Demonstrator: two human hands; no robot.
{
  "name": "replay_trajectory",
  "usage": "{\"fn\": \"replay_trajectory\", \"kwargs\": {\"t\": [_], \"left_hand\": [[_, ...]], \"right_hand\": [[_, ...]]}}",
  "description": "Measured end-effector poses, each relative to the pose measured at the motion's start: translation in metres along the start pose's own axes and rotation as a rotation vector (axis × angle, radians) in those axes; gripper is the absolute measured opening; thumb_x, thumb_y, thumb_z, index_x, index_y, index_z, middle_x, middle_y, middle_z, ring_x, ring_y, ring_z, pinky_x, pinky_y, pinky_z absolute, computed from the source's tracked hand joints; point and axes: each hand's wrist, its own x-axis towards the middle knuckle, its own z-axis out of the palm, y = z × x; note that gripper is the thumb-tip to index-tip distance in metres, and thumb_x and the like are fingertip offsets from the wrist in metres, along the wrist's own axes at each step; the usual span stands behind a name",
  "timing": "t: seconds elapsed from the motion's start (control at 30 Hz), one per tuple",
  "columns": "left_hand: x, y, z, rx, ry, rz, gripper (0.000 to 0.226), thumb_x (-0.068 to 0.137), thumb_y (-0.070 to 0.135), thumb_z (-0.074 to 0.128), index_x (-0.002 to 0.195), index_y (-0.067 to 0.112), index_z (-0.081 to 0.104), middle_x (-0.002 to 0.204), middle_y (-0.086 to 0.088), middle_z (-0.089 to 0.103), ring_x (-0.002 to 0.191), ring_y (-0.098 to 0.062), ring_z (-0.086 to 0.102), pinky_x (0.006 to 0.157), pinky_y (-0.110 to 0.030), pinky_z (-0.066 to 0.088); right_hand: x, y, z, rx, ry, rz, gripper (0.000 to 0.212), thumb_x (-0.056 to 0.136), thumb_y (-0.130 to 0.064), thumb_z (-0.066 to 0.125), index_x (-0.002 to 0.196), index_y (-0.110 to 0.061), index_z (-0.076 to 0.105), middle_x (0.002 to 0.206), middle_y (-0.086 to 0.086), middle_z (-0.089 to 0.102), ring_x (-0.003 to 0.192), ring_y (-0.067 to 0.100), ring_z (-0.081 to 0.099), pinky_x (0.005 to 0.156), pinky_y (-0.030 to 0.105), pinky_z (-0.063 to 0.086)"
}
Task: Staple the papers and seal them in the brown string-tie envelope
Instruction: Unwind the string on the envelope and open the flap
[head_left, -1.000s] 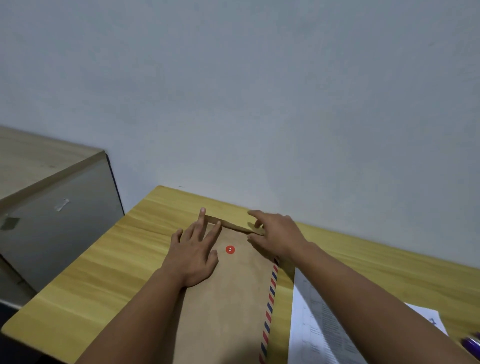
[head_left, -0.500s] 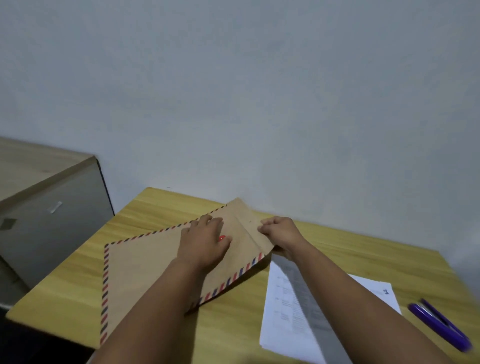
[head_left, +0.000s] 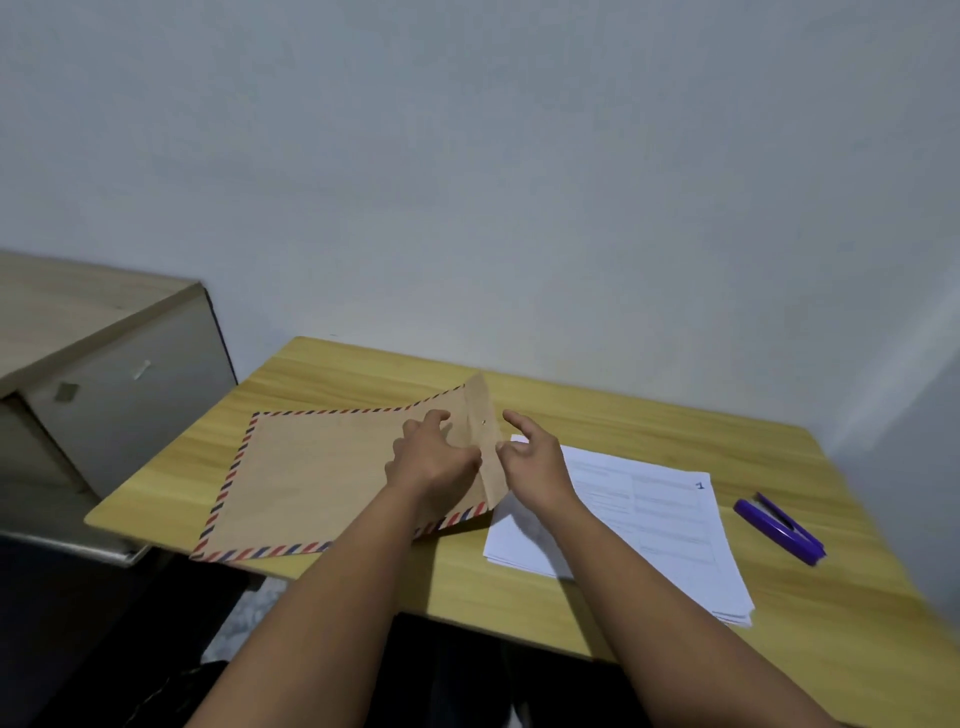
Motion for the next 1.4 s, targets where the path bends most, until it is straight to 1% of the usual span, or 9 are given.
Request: {"fn": "replay_trajectory", "kwargs": {"t": [0.13,0.37,0.6,0.77,0.9,1.03,1.13,1.23,1.4], "left_hand": [[-0.013,0.002,0.007,-0.055,-0.034,0.006,0.079,0.069,0.044,0.065,0.144,0.037,0.040,0.143,-0.002,0.041,0.130,-0.030,0.045,0.108,-0.051,0.040],[-0.022,-0.002,0.017,-0.190,-0.078,0.118,0.080,0.062,0.041,0.062,0.139,0.052,0.040,0.136,0.008,0.040,0.128,-0.022,0.044,0.103,-0.049,0.049],[-0.021,-0.013,0.019,-0.221,-0.073,0.193,0.070,0.069,0.038,0.061,0.134,0.057,0.043,0.135,0.014,0.040,0.131,-0.019,0.046,0.108,-0.048,0.045],[-0.020,-0.019,0.022,-0.187,0.014,0.232,0.070,0.076,0.062,0.060,0.142,0.046,0.043,0.145,0.007,0.040,0.132,-0.021,0.044,0.108,-0.049,0.044],[-0.018,-0.021,0.025,-0.278,0.050,0.226,0.069,0.082,0.060,0.061,0.145,0.040,0.043,0.147,0.008,0.041,0.136,-0.015,0.044,0.111,-0.044,0.043],[-0.015,-0.022,0.024,-0.330,0.062,0.246,0.064,0.087,0.048,0.060,0.147,0.038,0.042,0.149,0.008,0.039,0.130,-0.011,0.047,0.105,-0.032,0.043],[-0.011,-0.020,0.023,-0.410,0.074,0.218,0.063,0.088,0.045,0.067,0.146,0.036,0.044,0.147,0.008,0.041,0.124,-0.006,0.048,0.102,-0.028,0.043],[-0.007,-0.016,0.023,-0.481,0.098,0.173,0.066,0.080,0.048,0.072,0.141,0.041,0.047,0.141,0.009,0.045,0.128,-0.010,0.053,0.105,-0.039,0.050],[-0.004,-0.010,0.019,-0.492,0.088,0.157,0.062,0.082,0.028,0.071,0.139,0.039,0.049,0.140,0.006,0.044,0.128,-0.013,0.051,0.102,-0.041,0.052]], "right_hand": [[-0.014,0.004,0.000,0.052,0.037,0.024,0.045,0.101,-0.006,0.053,0.137,-0.032,0.063,0.073,-0.009,0.076,0.073,0.017,0.072,0.078,0.035,0.059],[-0.023,0.010,-0.002,0.466,0.058,0.268,0.044,0.101,-0.006,0.055,0.130,-0.036,0.067,0.115,0.009,0.078,0.093,0.032,0.078,0.064,0.036,0.061],[-0.027,0.017,-0.002,0.437,0.038,0.277,0.043,0.101,-0.012,0.055,0.131,-0.040,0.066,0.124,0.009,0.074,0.089,0.039,0.077,0.058,0.050,0.062],[-0.025,0.016,-0.001,0.421,0.029,0.264,0.042,0.096,-0.012,0.054,0.116,-0.045,0.072,0.124,0.009,0.073,0.097,0.041,0.075,0.056,0.049,0.062],[-0.020,0.019,-0.003,0.459,-0.003,0.268,0.046,0.093,-0.008,0.054,0.117,-0.041,0.074,0.114,0.007,0.079,0.098,0.039,0.077,0.068,0.067,0.062],[-0.014,0.021,-0.003,0.485,0.013,0.250,0.043,0.097,-0.003,0.052,0.121,-0.032,0.074,0.114,0.009,0.080,0.104,0.032,0.077,0.094,0.059,0.060],[-0.015,0.019,-0.003,0.395,-0.021,0.204,0.041,0.099,-0.007,0.053,0.124,-0.033,0.072,0.115,0.006,0.080,0.104,0.029,0.077,0.096,0.056,0.060],[-0.015,0.017,0.000,0.267,-0.042,0.132,0.048,0.100,-0.009,0.052,0.136,-0.038,0.064,0.110,0.002,0.081,0.103,0.027,0.078,0.098,0.057,0.059],[-0.014,0.013,0.001,0.230,-0.033,0.056,0.055,0.106,-0.004,0.046,0.148,-0.039,0.052,0.102,-0.001,0.083,0.097,0.024,0.078,0.091,0.052,0.062]]}}
